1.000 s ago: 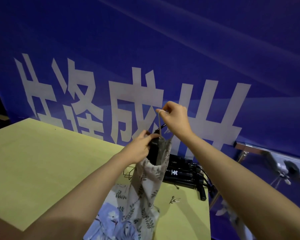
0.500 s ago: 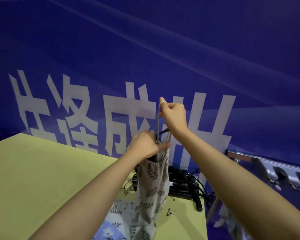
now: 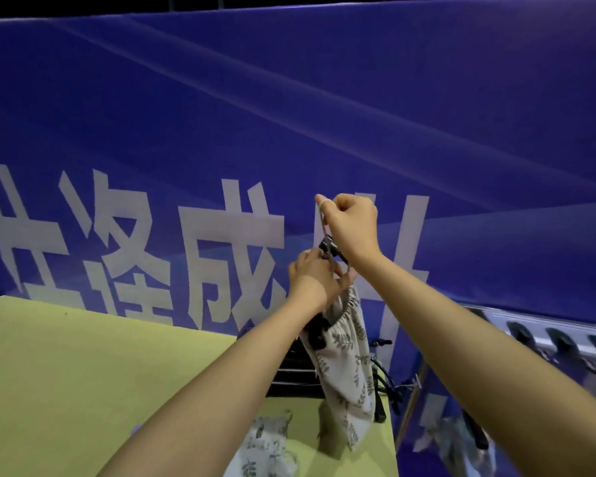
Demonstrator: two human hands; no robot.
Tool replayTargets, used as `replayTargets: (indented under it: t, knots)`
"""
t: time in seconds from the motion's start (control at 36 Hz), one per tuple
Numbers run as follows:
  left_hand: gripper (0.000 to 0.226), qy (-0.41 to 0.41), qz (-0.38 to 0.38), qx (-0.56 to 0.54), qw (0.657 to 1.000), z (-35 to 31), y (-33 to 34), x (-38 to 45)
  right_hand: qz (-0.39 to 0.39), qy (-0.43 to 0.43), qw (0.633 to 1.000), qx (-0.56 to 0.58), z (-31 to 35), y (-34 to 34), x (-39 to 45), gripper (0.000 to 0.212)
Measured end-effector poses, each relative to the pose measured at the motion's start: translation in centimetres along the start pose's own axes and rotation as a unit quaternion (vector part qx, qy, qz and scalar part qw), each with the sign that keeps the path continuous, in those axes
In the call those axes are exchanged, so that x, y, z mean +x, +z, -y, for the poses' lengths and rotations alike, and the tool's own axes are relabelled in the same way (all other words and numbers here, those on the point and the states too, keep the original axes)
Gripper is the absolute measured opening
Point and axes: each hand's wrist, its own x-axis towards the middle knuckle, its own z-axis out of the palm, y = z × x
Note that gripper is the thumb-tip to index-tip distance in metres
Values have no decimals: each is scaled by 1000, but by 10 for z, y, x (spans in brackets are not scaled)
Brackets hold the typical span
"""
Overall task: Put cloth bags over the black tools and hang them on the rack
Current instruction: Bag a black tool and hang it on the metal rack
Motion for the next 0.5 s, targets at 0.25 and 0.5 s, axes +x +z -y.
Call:
replayTargets:
  t: [0.25,0.5]
  knots:
    - [27,-2,14,91,996,2,38,-10,-41,-34,997,-59,-10,-32,-5,49]
    - [34,52,13,161,985,-6,57,-21,-89,-77,987,-111,-18,-68,-18,46]
